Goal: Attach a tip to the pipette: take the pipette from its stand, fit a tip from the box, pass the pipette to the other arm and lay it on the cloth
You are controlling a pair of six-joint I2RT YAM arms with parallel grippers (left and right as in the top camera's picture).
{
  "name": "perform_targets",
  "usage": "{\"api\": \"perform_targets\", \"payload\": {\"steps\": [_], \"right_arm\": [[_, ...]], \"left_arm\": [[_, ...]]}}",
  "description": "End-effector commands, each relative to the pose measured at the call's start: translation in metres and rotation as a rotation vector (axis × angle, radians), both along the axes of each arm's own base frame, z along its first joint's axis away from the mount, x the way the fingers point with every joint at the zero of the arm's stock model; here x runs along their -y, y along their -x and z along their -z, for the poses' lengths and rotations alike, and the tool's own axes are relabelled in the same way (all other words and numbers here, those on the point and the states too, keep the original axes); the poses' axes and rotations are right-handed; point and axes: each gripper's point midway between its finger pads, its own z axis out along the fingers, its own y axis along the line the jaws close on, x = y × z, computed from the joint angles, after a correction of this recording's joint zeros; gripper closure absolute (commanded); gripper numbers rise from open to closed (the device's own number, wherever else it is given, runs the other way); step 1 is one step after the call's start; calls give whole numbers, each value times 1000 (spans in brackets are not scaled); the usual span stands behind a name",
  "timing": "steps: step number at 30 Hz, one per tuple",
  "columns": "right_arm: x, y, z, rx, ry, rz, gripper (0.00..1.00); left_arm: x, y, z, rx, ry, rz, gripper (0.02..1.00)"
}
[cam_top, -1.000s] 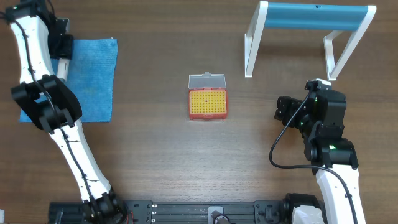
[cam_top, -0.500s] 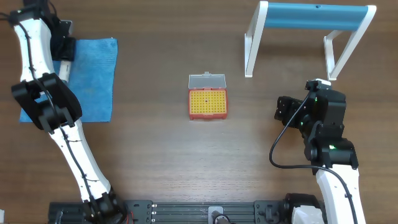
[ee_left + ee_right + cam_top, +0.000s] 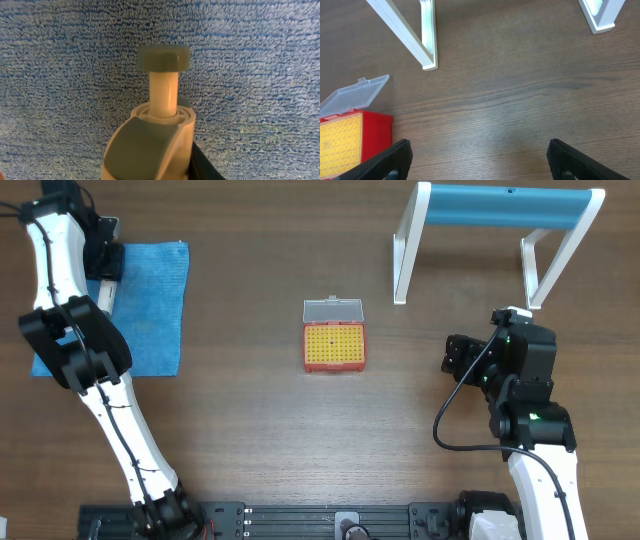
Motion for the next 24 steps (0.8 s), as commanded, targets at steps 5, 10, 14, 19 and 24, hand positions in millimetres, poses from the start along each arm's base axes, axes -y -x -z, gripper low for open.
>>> {"api": "perform_targets", "payload": {"steps": [5, 10, 14, 19, 24], "right_arm": [[4, -1, -4, 12, 22, 5, 126], [4, -1, -4, 12, 22, 5, 123], [4, -1, -4, 12, 22, 5, 126], [4, -1, -4, 12, 22, 5, 126], [4, -1, -4, 12, 22, 5, 126]], "left_arm": [[5, 5, 15, -33, 34, 10, 989], [7, 5, 15, -34, 41, 12, 989], [7, 5, 15, -31, 43, 14, 991], [7, 4, 15, -29, 43, 15, 991], [10, 3, 16, -19, 63, 15, 991]]}}
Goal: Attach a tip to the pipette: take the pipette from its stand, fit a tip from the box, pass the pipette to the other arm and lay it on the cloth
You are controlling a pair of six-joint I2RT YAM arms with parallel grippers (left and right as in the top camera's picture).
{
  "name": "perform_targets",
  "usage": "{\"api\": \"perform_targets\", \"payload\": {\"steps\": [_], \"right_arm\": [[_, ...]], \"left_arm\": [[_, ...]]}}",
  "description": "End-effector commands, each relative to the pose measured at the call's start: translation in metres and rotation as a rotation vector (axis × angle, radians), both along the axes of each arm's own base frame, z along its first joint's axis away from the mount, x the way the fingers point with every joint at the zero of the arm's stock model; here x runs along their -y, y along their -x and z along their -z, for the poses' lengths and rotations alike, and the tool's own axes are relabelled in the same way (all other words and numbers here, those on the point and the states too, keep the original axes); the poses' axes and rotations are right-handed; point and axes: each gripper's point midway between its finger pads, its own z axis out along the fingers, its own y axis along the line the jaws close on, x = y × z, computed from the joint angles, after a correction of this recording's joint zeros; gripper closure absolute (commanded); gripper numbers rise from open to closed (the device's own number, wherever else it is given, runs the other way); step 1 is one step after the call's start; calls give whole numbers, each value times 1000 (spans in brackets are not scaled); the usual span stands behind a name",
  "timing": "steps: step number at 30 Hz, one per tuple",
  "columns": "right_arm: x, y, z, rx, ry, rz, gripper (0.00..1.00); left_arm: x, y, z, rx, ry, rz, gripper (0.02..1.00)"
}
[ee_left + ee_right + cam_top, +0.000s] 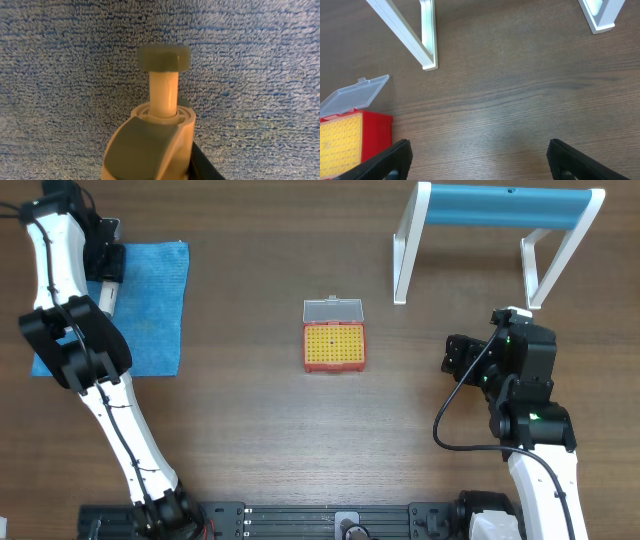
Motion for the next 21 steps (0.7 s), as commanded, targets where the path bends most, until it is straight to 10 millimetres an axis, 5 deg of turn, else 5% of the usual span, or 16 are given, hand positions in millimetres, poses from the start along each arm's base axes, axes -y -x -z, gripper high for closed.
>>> {"api": "perform_targets", "payload": {"steps": [1, 21], "right_arm": [[4, -1, -4, 12, 22, 5, 126], [4, -1, -4, 12, 22, 5, 126]], "left_arm": [[6, 1, 15, -11, 45, 11, 991], [0, 8, 25, -26, 77, -29, 991]]}}
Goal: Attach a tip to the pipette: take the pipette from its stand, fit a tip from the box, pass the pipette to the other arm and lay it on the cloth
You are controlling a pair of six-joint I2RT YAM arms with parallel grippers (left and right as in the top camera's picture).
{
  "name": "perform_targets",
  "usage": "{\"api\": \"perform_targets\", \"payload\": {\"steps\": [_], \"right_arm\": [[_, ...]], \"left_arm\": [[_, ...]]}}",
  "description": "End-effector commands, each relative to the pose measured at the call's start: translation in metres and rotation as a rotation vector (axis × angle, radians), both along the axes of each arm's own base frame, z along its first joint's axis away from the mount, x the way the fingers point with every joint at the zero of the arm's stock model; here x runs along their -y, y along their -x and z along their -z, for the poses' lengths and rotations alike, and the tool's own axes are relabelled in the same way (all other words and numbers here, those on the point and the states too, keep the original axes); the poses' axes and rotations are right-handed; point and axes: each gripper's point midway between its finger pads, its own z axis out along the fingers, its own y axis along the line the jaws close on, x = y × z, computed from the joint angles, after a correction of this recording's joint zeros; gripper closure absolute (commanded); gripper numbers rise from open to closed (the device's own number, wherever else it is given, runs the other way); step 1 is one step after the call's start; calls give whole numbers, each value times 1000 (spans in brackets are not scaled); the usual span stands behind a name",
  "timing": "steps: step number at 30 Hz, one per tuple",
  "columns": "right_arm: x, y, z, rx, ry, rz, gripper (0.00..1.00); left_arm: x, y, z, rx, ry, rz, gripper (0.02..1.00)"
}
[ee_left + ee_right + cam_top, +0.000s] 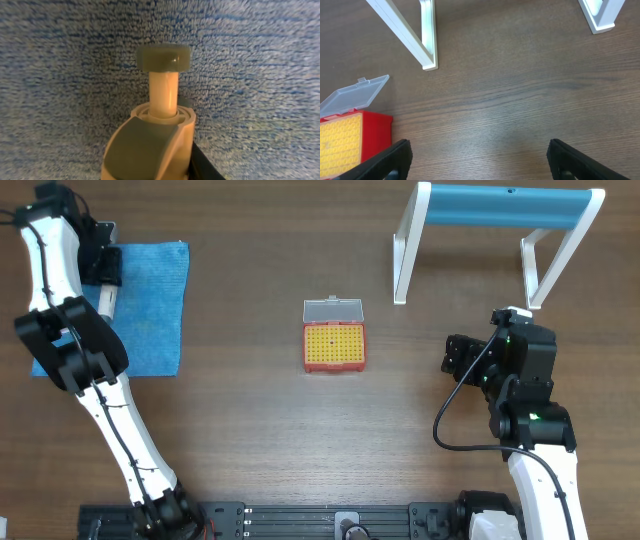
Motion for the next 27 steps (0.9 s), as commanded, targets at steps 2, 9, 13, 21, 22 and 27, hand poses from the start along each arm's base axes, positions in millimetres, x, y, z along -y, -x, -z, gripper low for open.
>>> {"api": "perform_targets", "payload": {"steps": [2, 9, 13, 21, 22, 27], "right_arm": [[4, -1, -4, 11, 22, 5, 126], [4, -1, -4, 11, 22, 5, 126], [4, -1, -4, 11, 22, 5, 123], [4, -1, -4, 11, 22, 5, 128], [4, -1, -4, 11, 22, 5, 126], [4, -1, -4, 11, 22, 5, 126]], "left_arm": [[4, 3, 15, -24, 28, -8, 980], [3, 13, -3, -60, 11, -15, 95], [-9, 2, -61, 37, -71, -20, 95], [1, 9, -199, 248, -163, -55, 95], [10, 22, -221, 260, -159, -76, 95], [51, 45, -294, 419, -74, -143, 93]]}}
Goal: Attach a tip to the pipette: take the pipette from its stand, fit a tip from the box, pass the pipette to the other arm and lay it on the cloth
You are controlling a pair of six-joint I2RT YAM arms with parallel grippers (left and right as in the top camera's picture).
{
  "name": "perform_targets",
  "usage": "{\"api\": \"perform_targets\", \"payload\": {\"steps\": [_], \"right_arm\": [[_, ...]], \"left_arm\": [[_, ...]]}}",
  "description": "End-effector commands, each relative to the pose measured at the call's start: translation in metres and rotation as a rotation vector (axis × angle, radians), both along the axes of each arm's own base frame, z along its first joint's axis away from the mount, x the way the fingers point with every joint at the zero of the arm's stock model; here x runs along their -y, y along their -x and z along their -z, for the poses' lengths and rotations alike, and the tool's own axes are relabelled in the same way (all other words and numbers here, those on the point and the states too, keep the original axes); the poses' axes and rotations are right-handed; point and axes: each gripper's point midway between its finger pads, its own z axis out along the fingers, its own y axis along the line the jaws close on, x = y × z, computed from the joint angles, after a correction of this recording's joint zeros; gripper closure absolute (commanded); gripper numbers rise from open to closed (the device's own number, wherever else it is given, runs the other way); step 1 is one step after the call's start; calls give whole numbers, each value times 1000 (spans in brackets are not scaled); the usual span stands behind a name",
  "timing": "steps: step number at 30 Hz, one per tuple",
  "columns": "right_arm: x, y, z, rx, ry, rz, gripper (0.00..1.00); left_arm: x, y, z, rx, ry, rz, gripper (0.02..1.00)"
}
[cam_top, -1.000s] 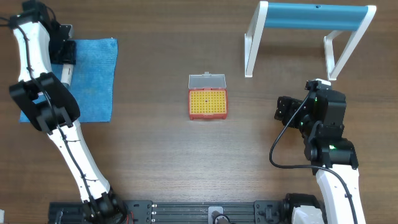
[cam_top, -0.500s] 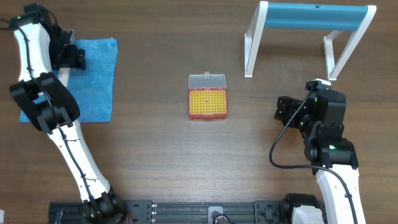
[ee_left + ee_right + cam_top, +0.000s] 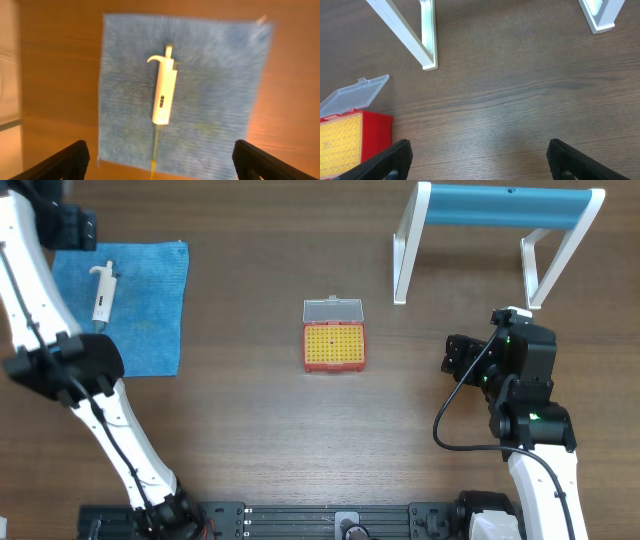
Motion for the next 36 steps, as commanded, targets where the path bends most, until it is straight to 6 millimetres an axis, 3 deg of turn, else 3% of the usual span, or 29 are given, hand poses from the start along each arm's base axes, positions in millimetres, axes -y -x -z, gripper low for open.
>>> {"api": "perform_targets", "payload": {"steps": [1, 5, 7, 11, 14, 17, 20, 24, 31, 36], "right_arm": [[4, -1, -4, 11, 22, 5, 126], [4, -1, -4, 11, 22, 5, 126], [4, -1, -4, 11, 22, 5, 126], [4, -1, -4, 11, 22, 5, 126], [4, -1, -4, 11, 22, 5, 126], [4, -1, -4, 11, 22, 5, 126], [4, -1, -4, 11, 22, 5, 126], [4, -1, -4, 11, 22, 5, 126], [4, -1, -4, 11, 22, 5, 126], [4, -1, -4, 11, 22, 5, 126]], "left_arm": [[49, 14, -96, 259, 75, -17, 93], [95, 37, -135, 329, 123, 73, 93], [111, 64, -141, 294, 95, 87, 93], [137, 135, -128, 180, 77, 105, 91], [155, 191, -107, 126, 125, 105, 93], [164, 233, -87, 159, 148, 35, 93], [167, 250, -71, 246, 153, -8, 91], [168, 252, -57, 425, 238, -199, 93], [175, 282, -21, 355, 256, -234, 93], [171, 285, -17, 335, 213, -208, 93]]}}
